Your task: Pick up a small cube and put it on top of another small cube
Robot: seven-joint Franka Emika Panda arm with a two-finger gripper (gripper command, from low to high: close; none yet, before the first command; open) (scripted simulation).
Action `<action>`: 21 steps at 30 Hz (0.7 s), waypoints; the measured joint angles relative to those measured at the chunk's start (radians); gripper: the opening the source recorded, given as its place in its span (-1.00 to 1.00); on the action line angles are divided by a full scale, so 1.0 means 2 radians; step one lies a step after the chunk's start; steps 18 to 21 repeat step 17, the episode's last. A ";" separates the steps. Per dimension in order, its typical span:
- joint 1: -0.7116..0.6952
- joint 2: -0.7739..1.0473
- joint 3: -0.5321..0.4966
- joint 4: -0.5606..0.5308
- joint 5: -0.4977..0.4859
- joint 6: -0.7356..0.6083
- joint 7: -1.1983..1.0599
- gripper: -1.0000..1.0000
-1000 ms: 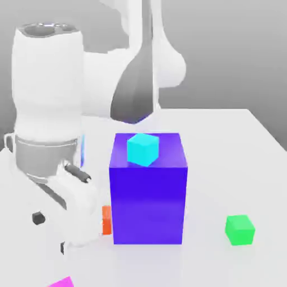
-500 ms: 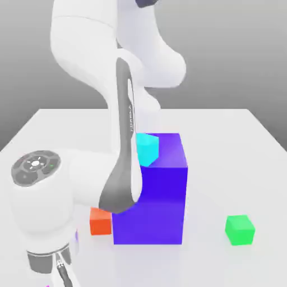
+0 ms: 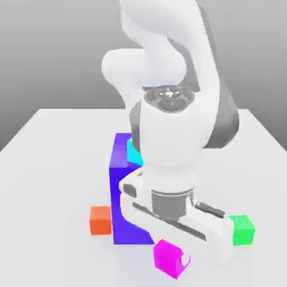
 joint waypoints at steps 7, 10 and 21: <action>0.110 -0.066 0.060 -0.098 -0.021 0.018 0.059 -1.00; 0.110 -0.033 0.049 -0.099 -0.058 0.047 0.088 -1.00; 0.131 0.016 0.018 -0.097 -0.111 0.089 0.127 1.00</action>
